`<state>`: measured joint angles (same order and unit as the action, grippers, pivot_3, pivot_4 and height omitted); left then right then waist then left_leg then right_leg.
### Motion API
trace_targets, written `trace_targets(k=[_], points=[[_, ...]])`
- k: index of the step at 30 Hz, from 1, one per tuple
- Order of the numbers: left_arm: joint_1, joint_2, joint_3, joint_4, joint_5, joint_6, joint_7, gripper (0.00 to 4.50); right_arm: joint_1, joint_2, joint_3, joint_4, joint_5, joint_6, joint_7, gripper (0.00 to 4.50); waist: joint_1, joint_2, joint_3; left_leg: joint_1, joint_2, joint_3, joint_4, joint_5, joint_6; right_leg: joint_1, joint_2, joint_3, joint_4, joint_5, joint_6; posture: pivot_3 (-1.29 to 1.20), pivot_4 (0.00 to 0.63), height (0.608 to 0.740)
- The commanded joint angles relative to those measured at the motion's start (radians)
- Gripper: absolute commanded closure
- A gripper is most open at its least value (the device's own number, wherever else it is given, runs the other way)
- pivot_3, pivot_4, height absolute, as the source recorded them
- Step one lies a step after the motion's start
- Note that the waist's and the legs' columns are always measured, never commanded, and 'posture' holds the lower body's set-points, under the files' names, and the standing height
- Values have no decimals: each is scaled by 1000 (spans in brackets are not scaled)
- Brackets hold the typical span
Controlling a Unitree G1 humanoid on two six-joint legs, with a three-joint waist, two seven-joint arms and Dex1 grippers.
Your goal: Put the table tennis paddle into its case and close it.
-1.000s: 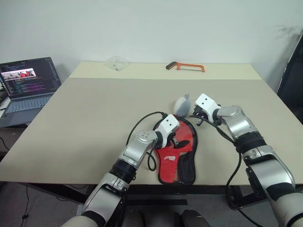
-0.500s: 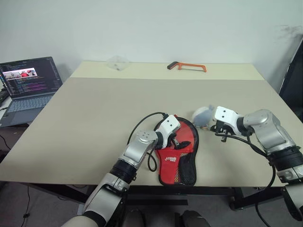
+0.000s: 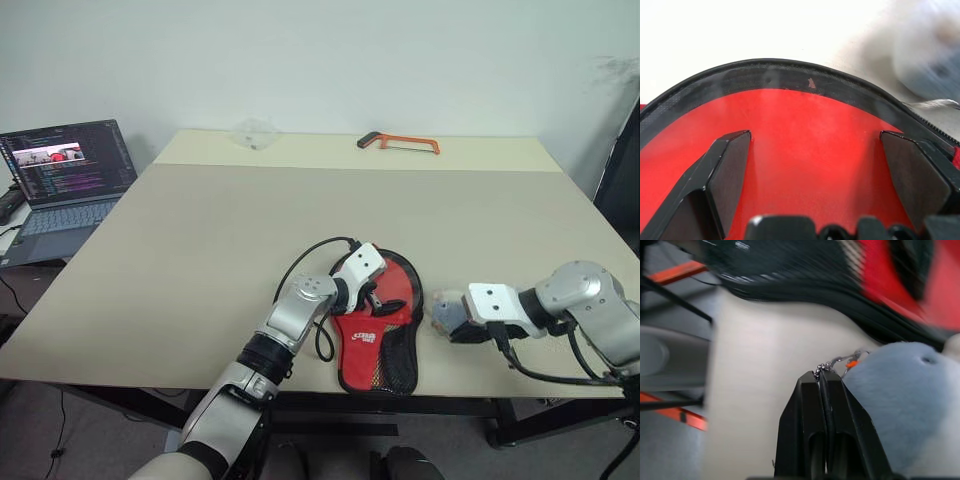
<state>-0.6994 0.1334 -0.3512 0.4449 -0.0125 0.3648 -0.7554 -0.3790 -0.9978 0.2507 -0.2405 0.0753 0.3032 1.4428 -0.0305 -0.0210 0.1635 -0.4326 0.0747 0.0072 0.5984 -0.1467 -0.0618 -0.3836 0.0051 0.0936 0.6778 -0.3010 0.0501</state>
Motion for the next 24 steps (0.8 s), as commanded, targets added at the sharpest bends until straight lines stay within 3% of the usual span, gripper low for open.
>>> trace_targets(k=[1,13,24], points=[[45,11,-74,112,73,48,-4,18,64,-53,-10,-139,69,-3,62,4481,1,0,-1,0,-1,-1,0,0,0,0,-1,-1,0,0,0,0,150,740],[17,2,-94,158,92,40,-20,18,318,-161,20,-442,137,-18,63,4481,1,-10,-9,1,-11,-4,0,-2,-3,7,-12,-5,-4,-5,5,0,150,740],[-14,-6,-97,212,97,17,-27,18,267,-151,-15,-411,104,41,-8,4481,1,-15,-15,3,-11,-5,-1,-6,-5,11,-14,-7,-16,-5,5,0,150,740]])
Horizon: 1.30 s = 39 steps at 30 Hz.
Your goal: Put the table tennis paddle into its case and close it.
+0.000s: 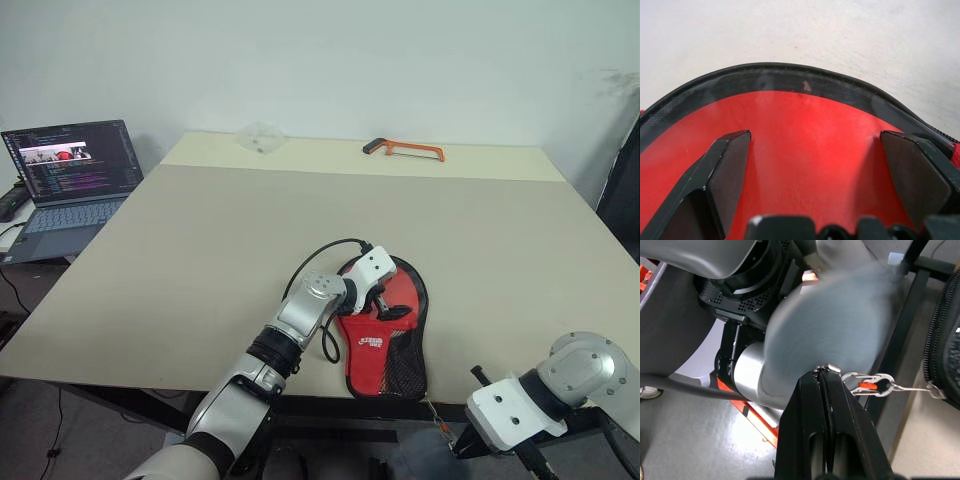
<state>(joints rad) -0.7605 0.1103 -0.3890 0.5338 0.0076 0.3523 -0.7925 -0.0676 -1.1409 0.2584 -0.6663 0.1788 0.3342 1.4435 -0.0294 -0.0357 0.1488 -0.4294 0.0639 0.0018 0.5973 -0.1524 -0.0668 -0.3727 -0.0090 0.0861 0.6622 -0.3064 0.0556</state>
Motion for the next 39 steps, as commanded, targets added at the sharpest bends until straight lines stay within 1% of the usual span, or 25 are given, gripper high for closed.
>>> trace_targets(k=[1,3,9,12,17,23,26,29,30,31,34,37,38,39], points=[[45,16,-58,129,77,26,9,18,-62,-4,-25,29,-2,15,-16,4481,-1,-1,-1,0,0,0,0,0,0,0,0,0,0,0,0,0,150,740],[41,16,-56,138,77,16,6,18,-94,0,-25,55,-13,21,-31,4481,-1,-1,-1,0,0,0,0,0,0,0,0,0,0,0,0,0,150,740],[42,20,-45,139,70,1,-1,18,-125,-17,-32,84,-11,13,-26,4481,-1,-1,-2,1,0,0,0,0,0,0,0,1,0,1,0,0,150,740],[45,22,-40,142,69,-2,3,18,-194,-9,-21,109,-38,0,-28,4481,-1,-1,-2,1,0,0,0,0,0,0,0,1,0,1,0,0,150,740],[56,18,-40,132,69,0,9,18,-305,50,33,168,-104,-19,-50,4481,-2,-1,-2,2,0,0,0,0,0,0,0,1,1,1,0,0,150,740],[81,26,-16,79,36,-19,-17,18,-320,103,77,256,-179,-37,-94,4481,-1,-2,-3,2,0,1,0,0,0,1,0,1,0,1,1,0,150,740],[115,45,28,-14,-24,-49,-73,18,-313,122,67,282,-172,-38,-110,3925,-2,-2,-3,2,0,1,-2,0,0,0,0,2,1,1,0,0,150,740],[149,90,71,-122,-78,-29,-127,18,-354,142,61,346,-208,-44,-148,2883,-7,0,-1,1,1,2,-4,0,0,2,1,4,2,1,0,0,150,740],[158,110,83,-155,-89,-19,-141,18,-369,146,56,366,-214,-46,-152,2534,-7,2,0,1,1,2,-5,0,0,2,2,3,3,2,2,0,150,740],[167,130,91,-183,-98,-13,-155,18,-380,147,54,381,-216,-48,-152,2268,-9,4,2,1,1,2,-5,0,0,1,2,4,3,2,3,0,150,740],[187,191,121,-272,-145,22,-207,18,-400,132,49,414,-224,-67,-142,1176,-9,6,4,1,1,2,-5,0,0,0,3,3,3,2,3,0,150,740],[200,290,182,-383,-225,79,-288,18,-389,100,-10,388,-137,-29,-85,165,-9,7,9,-2,1,2,-5,0,0,-2,3,3,3,2,4,0,150,740],[203,322,197,-410,-245,93,-309,18,-384,94,-34,379,-99,-5,-72,73,-9,9,14,-3,1,2,-5,0,0,-2,3,3,3,2,4,0,150,740],[208,370,222,-439,-263,102,-334,18,-380,94,-77,371,-40,40,-62,73,-9,9,17,-3,1,2,-5,0,0,-3,2,4,3,3,4,0,150,740]])
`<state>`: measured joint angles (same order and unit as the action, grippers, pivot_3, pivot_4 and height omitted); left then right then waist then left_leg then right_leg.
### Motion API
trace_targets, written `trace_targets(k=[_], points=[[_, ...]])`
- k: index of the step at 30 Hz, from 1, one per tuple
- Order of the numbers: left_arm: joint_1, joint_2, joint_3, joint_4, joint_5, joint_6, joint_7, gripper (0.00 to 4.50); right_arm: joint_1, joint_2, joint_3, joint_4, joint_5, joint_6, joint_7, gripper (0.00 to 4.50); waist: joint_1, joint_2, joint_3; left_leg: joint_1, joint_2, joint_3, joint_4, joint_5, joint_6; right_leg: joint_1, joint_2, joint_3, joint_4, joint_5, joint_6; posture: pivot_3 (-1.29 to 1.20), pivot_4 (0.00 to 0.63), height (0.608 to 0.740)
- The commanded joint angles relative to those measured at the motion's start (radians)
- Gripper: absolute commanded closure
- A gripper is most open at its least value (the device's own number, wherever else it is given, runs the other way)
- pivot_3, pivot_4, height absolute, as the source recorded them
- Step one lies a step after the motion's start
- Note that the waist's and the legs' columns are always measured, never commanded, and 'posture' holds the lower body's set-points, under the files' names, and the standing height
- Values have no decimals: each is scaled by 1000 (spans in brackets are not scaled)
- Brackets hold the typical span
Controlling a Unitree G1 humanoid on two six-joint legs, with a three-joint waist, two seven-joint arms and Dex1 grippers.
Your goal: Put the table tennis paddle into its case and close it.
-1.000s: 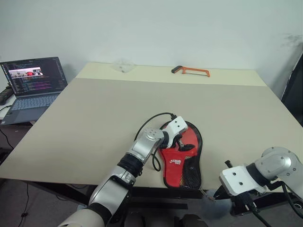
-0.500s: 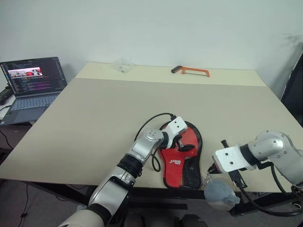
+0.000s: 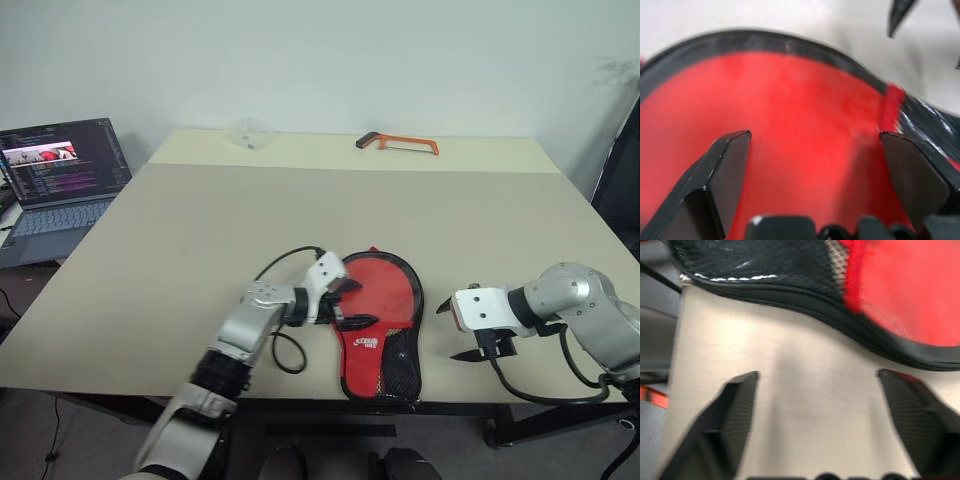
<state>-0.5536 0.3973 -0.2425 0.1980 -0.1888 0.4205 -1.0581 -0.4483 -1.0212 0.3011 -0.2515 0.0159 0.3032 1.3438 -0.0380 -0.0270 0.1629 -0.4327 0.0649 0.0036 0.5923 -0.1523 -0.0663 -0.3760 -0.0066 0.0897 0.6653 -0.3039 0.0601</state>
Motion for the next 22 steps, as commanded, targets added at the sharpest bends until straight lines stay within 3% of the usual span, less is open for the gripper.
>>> trace_targets(k=[1,6,12,14,17,22], points=[[10,124,98,-126,-83,41,-87,18,6,-23,-156,-51,171,114,40,73,-1,-1,8,0,0,0,0,0,0,-1,0,0,0,0,0,0,150,740],[131,394,302,-266,-242,128,-230,18,15,-21,-398,-14,393,374,-10,73,-2,-2,14,-2,1,0,0,0,0,-2,0,-1,1,2,-5,0,150,740],[290,626,539,-278,-345,180,-319,18,172,-113,-596,7,437,432,-20,73,9,-4,17,-2,1,2,-1,-3,1,-3,-4,-3,0,-2,-6,0,150,740],[322,645,581,-262,-361,183,-319,18,183,-128,-617,3,450,441,-27,73,8,-3,17,-2,0,2,-1,-3,1,-7,-5,-4,0,-6,-12,0,150,740],[366,640,577,-278,-336,154,-289,18,176,-138,-607,-6,470,451,-37,73,5,-2,18,-1,0,5,0,-3,1,-8,-7,-2,1,-8,-7,0,150,740],[383,595,595,-367,-379,222,-180,18,94,-118,-492,7,457,411,-39,73,4,-4,18,-2,0,7,0,-3,1,-8,-7,0,1,-7,-6,0,150,740]])
